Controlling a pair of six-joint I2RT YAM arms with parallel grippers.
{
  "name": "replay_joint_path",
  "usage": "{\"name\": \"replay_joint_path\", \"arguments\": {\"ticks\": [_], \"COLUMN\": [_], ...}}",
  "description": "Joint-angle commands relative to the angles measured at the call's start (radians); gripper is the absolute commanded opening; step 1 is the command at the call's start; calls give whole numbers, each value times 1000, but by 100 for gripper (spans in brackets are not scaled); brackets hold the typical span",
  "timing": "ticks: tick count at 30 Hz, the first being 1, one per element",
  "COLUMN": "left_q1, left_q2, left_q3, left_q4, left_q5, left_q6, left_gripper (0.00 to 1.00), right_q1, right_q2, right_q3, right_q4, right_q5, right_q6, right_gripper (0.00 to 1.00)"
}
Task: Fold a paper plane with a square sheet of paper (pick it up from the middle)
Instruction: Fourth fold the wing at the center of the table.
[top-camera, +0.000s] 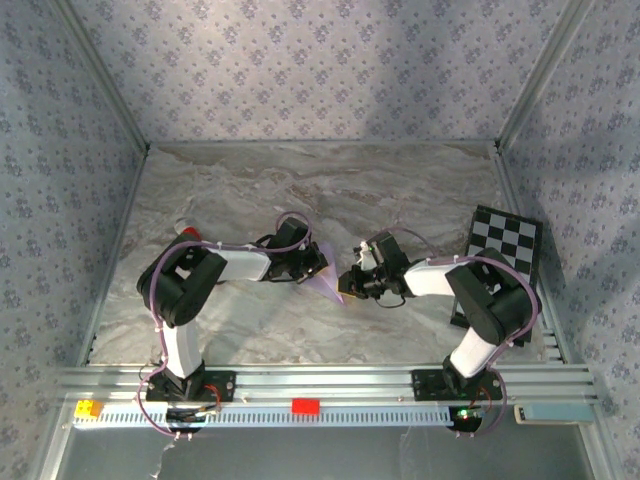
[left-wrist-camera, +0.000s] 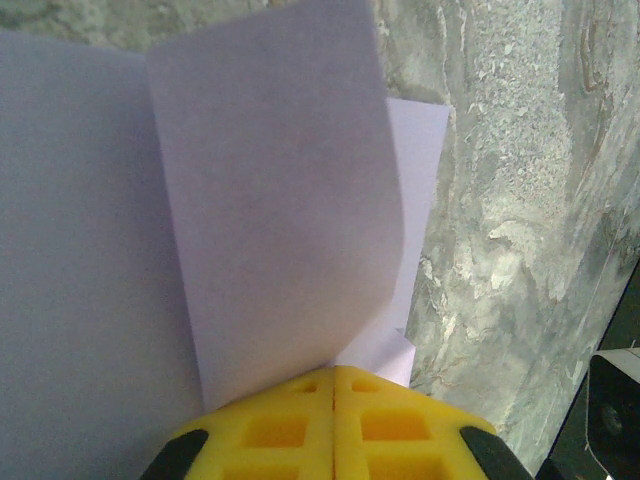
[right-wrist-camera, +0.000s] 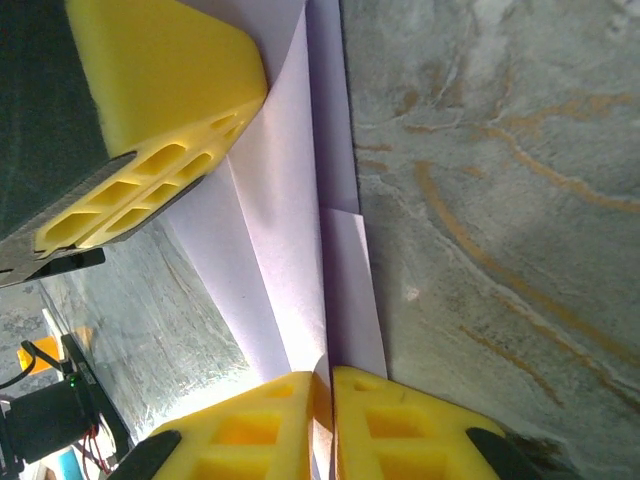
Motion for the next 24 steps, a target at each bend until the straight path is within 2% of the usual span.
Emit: {"name": "replay_joint_path", "arguments": {"ticks": [1, 12, 24], "left_q1": [2, 2, 3], "left_q2": [35, 38, 39], "left_q3": [-3, -5, -6], "left_q4": [-70, -64, -61], "left_q5": [-10, -10, -8], "left_q6": [18, 15, 11], "left_gripper": [7, 7, 6], "right_q1": [10, 53, 74], "right_q2": [1, -62, -32], "right_q3": [-30, 28, 46], "right_q4": [-157, -320, -349], "right_q5": [37, 135, 170], "right_q6": [-37, -170, -187], "right_gripper": [15, 23, 22]}}
